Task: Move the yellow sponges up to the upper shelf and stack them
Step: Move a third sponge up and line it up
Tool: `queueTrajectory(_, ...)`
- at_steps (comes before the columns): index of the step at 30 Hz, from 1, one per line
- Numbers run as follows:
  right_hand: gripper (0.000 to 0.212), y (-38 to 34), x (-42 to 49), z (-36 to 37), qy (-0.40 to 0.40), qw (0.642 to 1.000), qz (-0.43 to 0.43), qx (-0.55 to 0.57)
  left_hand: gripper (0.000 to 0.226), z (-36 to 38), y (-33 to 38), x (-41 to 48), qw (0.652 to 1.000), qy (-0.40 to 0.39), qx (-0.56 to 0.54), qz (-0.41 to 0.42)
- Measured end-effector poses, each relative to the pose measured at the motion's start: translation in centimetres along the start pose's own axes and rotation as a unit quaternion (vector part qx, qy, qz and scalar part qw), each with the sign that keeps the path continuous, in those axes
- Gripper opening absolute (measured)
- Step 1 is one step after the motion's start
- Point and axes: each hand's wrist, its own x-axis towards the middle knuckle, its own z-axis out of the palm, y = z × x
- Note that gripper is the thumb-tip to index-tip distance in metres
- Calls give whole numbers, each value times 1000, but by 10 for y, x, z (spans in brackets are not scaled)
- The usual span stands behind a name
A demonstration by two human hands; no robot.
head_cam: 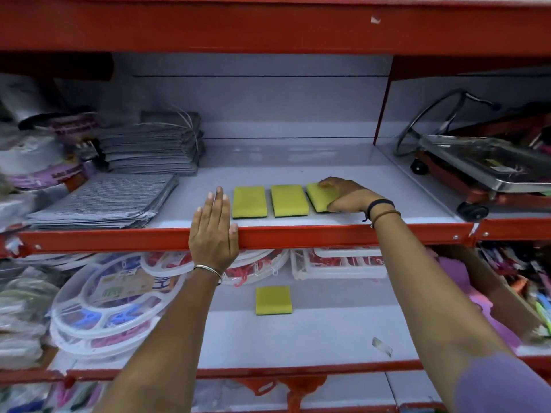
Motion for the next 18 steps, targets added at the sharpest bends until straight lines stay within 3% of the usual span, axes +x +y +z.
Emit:
queueTrajectory(5, 60, -6, -11, 10, 54, 997, -4, 59, 56, 5, -2, 0, 1000, 22, 13, 10)
queueTrajectory(9, 47, -44, -54, 22, 213, 962, -138, 97, 57, 7, -3, -1, 999, 30, 20, 10)
queueTrajectory(11, 36, -67, -85, 42, 235, 934, -225, 148, 57, 8, -3, -1, 999, 34, 25, 11)
queueTrajectory(14, 23, -84, -117, 89, 174, 922, -274, 212, 57, 10, -3, -2, 999, 43, 29, 15)
queueTrajectory(18, 16, -75, -117, 158, 50, 963, -166, 207, 56, 10, -3, -2, 998, 58, 31, 23)
